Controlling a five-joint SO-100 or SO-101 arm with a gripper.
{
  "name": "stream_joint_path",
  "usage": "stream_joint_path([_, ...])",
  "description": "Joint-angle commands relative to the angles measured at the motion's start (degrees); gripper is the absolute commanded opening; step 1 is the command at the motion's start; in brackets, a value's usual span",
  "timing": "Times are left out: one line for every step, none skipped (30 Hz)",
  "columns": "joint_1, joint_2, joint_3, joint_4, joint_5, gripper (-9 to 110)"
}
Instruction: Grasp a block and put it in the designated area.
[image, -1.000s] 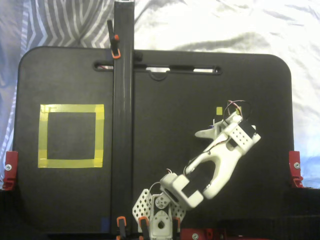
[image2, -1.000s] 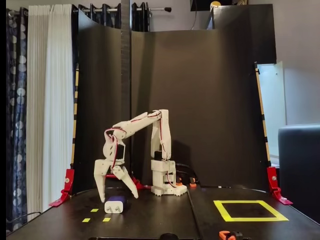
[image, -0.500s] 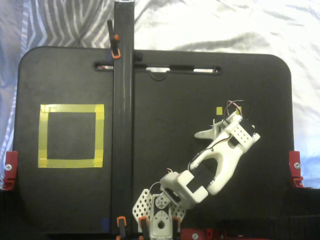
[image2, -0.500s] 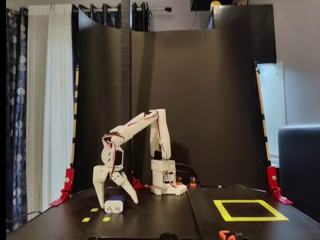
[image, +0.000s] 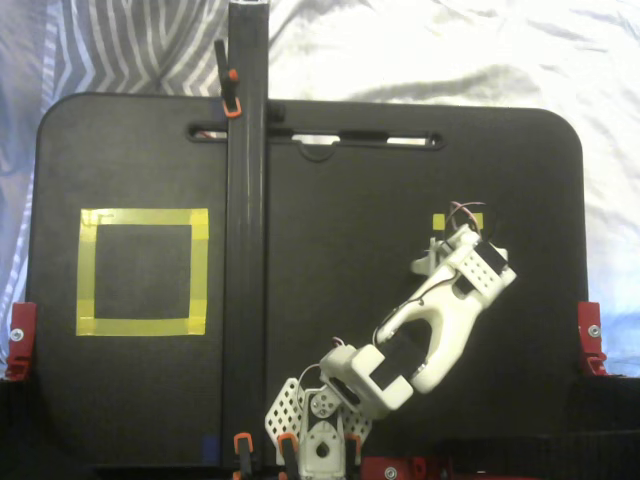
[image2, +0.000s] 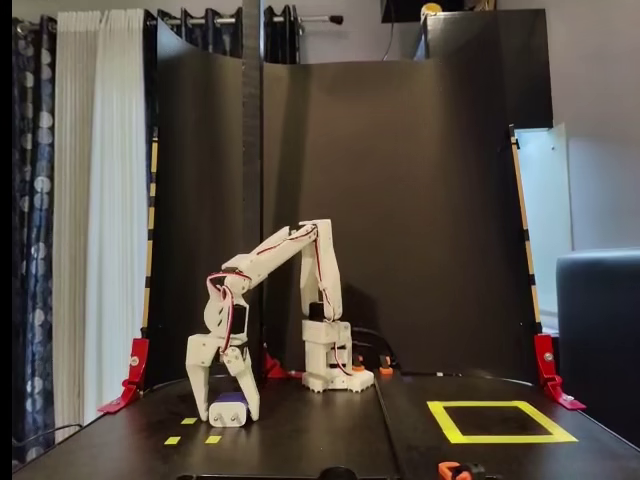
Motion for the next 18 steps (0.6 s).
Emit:
stream_joint_path([-0.3,-0.3,0.4,-0.8,-0.4,23])
stream_joint_path([-0.3,-0.3,0.5,-0.8,-0.4,23])
stream_joint_path([-0.4,-0.2,0.5,-0.8,-0.4,23])
stream_joint_path([-0.4,-0.1,0.5,-0.8,-0.4,23])
stream_joint_path([-0.4,0.0,0.5,-0.7,-0.4,23])
stream_joint_path([-0.4,0.2,0.5,-0.7,-0.4,23])
stream_joint_path([-0.4,0.4,0.5,-0.5,-0.4,23])
stream_joint_path([-0.4,0.8,0.5,-0.3,-0.3,23])
stream_joint_path([-0.4,1.4,0.5,0.0,-0.3,23])
stream_joint_path([-0.4,2.1,0.5,0.4,-0.1,23])
stream_joint_path([-0.5,2.9,0.5,0.8,-0.1,23])
stream_joint_path([-0.5,3.9,0.5,1.4,-0.1,23])
stream_joint_path([-0.7,4.8,0.5,2.1,-0.1,23])
stream_joint_path([-0.8,5.9,0.5,2.8,0.0,23])
stream_joint_path([-1.0,7.0,0.5,3.6,0.0,23])
stream_joint_path([-1.1,8.1,0.5,4.4,0.1,23])
stream_joint_path([-1.4,9.1,0.5,5.2,0.2,23])
stream_joint_path([-1.7,10.3,0.5,5.9,0.4,23])
